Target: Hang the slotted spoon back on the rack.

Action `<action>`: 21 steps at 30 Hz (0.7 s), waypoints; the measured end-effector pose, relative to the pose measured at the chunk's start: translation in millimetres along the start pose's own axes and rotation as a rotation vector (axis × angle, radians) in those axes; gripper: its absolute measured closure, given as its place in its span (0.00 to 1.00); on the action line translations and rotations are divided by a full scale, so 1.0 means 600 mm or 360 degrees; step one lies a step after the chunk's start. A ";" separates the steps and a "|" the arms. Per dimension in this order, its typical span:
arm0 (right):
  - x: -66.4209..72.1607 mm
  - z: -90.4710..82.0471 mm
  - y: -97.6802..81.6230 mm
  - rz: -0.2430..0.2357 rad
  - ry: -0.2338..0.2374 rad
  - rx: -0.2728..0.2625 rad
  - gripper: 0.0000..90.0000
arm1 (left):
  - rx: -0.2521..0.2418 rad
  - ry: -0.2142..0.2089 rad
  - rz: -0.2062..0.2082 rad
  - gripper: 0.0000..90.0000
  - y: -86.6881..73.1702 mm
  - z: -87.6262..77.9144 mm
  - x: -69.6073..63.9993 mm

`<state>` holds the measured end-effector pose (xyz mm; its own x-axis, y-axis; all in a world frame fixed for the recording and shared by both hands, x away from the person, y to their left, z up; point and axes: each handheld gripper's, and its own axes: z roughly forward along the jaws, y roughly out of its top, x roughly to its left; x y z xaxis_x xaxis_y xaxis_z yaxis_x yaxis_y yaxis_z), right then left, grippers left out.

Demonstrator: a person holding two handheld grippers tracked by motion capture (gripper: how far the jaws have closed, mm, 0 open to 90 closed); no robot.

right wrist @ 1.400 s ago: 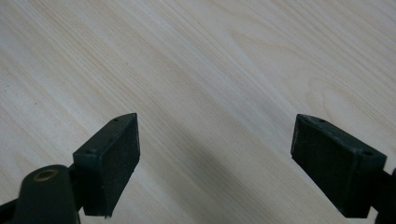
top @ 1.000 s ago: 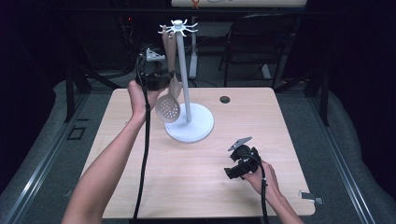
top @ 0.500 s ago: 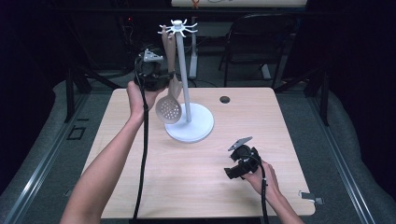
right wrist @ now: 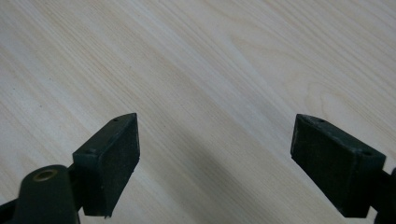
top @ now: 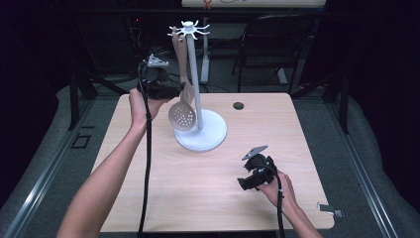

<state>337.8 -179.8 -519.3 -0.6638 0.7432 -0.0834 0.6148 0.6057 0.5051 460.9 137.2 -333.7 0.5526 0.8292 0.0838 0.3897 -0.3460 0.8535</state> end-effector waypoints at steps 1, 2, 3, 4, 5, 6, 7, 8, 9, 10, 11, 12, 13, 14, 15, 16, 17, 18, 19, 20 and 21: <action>0.000 0.000 0.000 -0.0002 -0.0002 -0.0003 0.17 | 0.0007 0.0001 0.0001 0.35 -0.002 0.000 0.000; -0.001 -0.001 0.000 -0.0009 -0.0010 0.0002 0.17 | 0.0012 0.0003 0.0000 0.33 -0.006 -0.001 0.001; 0.000 -0.001 0.000 -0.0006 -0.0011 -0.0001 0.17 | 0.0026 0.0004 0.0000 0.31 -0.009 -0.001 0.002; 0.000 -0.001 0.000 -0.0006 -0.0011 -0.0001 0.17 | 0.0029 0.0008 -0.0001 0.29 -0.012 -0.002 0.003; 0.000 -0.001 0.000 -0.0002 -0.0012 -0.0008 0.17 | 0.0039 0.0009 0.0000 0.28 -0.014 -0.003 0.004; -0.001 -0.002 0.000 -0.0016 -0.0016 0.0008 0.17 | 0.0051 0.0012 0.0002 0.27 -0.018 -0.005 0.007; 0.000 -0.002 0.000 -0.0016 -0.0017 0.0008 0.17 | 0.0050 0.0017 -0.0006 0.26 -0.021 -0.005 0.008; 0.000 -0.003 0.000 -0.0018 -0.0017 0.0009 0.17 | 0.0062 0.0020 -0.0004 0.25 -0.026 -0.008 0.010; -0.001 -0.003 0.000 -0.0019 -0.0015 0.0011 0.17 | 0.0065 0.0029 -0.0007 0.24 -0.030 -0.009 0.011; 0.000 -0.003 0.000 -0.0015 -0.0017 0.0011 0.17 | 0.0077 0.0030 -0.0004 0.23 -0.034 -0.010 0.013; 0.000 -0.003 0.000 -0.0017 -0.0014 0.0015 0.17 | 0.0081 0.0032 -0.0009 0.22 -0.039 -0.011 0.015; -0.001 -0.003 0.000 -0.0020 -0.0015 0.0012 0.17 | 0.0093 0.0043 -0.0004 0.21 -0.045 -0.013 0.016; 0.001 -0.002 0.000 -0.0006 -0.0006 -0.0003 0.17 | 0.0099 0.0056 0.0001 0.20 -0.050 -0.014 0.018; 0.001 -0.002 0.000 -0.0006 -0.0007 -0.0007 0.17 | 0.0104 0.0056 0.0000 0.19 -0.054 -0.015 0.019; 0.001 -0.002 0.000 -0.0011 -0.0014 0.0000 0.17 | 0.0109 0.0059 -0.0007 0.18 -0.058 -0.016 0.021; 0.001 -0.003 0.000 -0.0020 -0.0019 0.0010 0.17 | 0.0122 0.0060 -0.0016 0.18 -0.065 -0.016 0.023; 0.001 -0.002 0.000 -0.0019 -0.0020 0.0013 0.17 | 0.0126 0.0063 -0.0016 0.17 -0.069 -0.017 0.025; 0.001 -0.002 0.000 -0.0019 -0.0020 0.0014 0.17 | 0.0139 0.0063 -0.0023 0.17 -0.076 -0.018 0.028; 0.002 -0.002 0.000 -0.0019 -0.0018 0.0021 0.17 | 0.0141 0.0065 -0.0030 0.17 -0.080 -0.019 0.029; 0.002 -0.002 0.000 -0.0020 -0.0019 0.0022 0.17 | 0.0147 0.0067 -0.0040 0.17 -0.089 -0.020 0.032; 0.002 -0.002 0.000 -0.0018 -0.0018 0.0020 0.17 | 0.0156 0.0069 -0.0041 0.17 -0.093 -0.021 0.033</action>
<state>336.4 -179.0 -518.3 -0.6660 0.7394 -0.0989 0.6126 0.6177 0.4930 441.1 178.7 -373.3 0.5100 0.8558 0.0863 0.4747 -0.3637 0.8015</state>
